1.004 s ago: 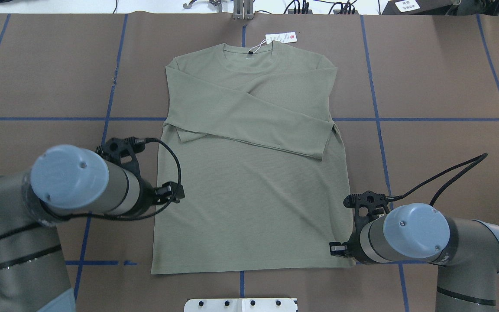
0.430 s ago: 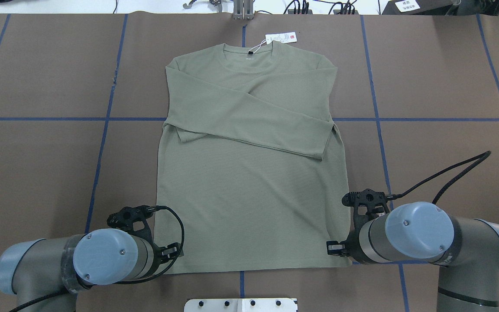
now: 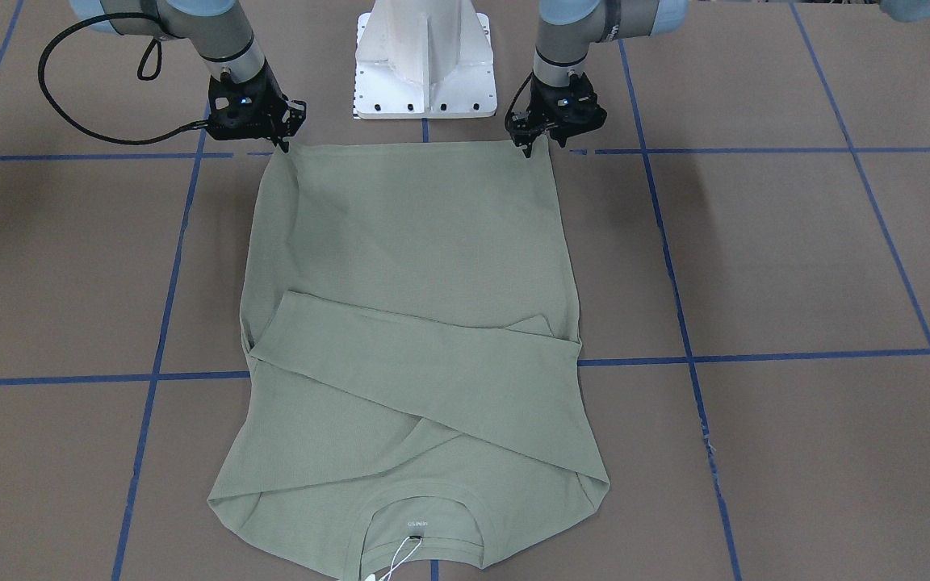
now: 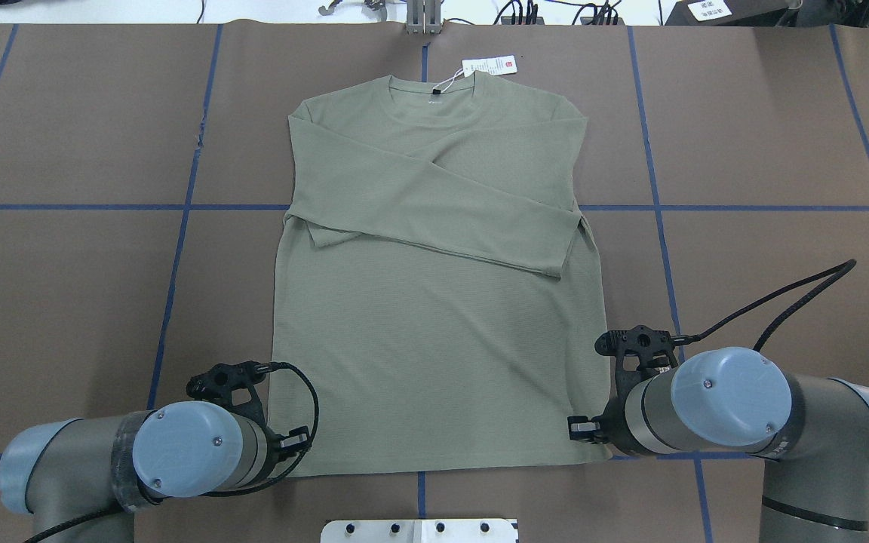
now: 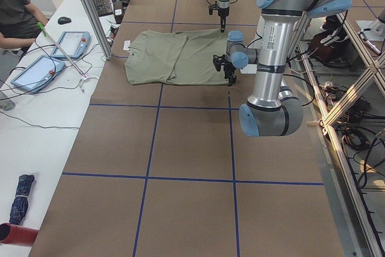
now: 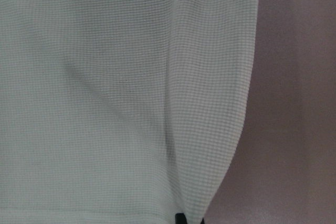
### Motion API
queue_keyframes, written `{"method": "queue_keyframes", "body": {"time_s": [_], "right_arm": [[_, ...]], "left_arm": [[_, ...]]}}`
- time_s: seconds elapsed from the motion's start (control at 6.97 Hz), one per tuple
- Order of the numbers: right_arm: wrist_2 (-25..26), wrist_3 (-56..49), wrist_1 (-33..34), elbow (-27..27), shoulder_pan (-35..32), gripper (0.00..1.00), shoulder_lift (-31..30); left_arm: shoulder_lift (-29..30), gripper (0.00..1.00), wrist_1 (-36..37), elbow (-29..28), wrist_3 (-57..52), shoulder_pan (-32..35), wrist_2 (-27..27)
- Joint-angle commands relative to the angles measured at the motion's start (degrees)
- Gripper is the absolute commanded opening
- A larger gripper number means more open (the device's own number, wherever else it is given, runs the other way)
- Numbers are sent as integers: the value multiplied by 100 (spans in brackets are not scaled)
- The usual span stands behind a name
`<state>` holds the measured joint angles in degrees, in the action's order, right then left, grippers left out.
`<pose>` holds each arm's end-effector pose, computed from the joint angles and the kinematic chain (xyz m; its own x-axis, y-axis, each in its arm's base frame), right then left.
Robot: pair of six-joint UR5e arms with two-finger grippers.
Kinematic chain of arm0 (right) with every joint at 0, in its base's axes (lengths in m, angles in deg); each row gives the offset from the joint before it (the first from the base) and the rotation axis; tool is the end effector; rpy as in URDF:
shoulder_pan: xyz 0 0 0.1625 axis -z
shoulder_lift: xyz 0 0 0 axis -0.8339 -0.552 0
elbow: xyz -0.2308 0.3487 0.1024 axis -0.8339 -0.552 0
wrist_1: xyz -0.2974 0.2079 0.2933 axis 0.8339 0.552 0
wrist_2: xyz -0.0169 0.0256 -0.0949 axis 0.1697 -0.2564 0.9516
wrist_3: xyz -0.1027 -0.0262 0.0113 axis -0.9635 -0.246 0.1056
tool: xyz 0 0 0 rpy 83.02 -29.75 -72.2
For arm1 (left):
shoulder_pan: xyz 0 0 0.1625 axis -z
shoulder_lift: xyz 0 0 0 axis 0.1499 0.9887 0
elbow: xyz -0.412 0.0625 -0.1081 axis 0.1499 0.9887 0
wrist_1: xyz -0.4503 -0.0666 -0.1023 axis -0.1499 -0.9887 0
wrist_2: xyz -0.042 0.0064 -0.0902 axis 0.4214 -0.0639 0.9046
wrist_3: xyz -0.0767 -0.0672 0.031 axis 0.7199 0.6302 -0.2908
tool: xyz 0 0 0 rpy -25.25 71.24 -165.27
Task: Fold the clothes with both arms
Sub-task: 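Move the left gripper to the hem corner and grasp both hem corners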
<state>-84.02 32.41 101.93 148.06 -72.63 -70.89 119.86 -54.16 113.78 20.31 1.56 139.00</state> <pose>-0.4934 -0.2543 0.3239 0.6578 0.0015 0.7532 0.0260 0.9994 -0.0247 0.5683 -0.2262 0.2973 0.6920 -0.2918 -0.6603 0.2237 0.9563 -0.1882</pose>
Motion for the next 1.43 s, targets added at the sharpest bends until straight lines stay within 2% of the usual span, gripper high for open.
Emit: {"method": "queue_keyframes", "body": {"time_s": [0.0,0.29,0.57,0.72,0.86,1.0,1.15,1.29], "right_arm": [[-23,-3,8,-8,-48,0,2],[-32,-3,17,1,-83,0,2],[-180,-3,17,114,-153,0,-15],[-242,-3,17,281,-197,0,-76],[-495,-3,17,413,-320,0,-94],[-985,-3,25,597,-512,0,-173],[-1216,6,43,999,-514,0,-469],[-1471,6,43,1342,-514,0,-725]], "left_arm": [[-3,23,6,-5,-31,-68,0],[6,0,6,12,-32,-78,9],[-20,0,67,292,-32,-34,44],[-99,0,372,563,-66,-25,53],[-247,0,828,1010,-580,-16,53],[-501,0,1032,1476,-646,-7,53],[-817,0,1252,2089,-838,-16,53],[-863,0,1802,2792,-962,-77,114]]}}
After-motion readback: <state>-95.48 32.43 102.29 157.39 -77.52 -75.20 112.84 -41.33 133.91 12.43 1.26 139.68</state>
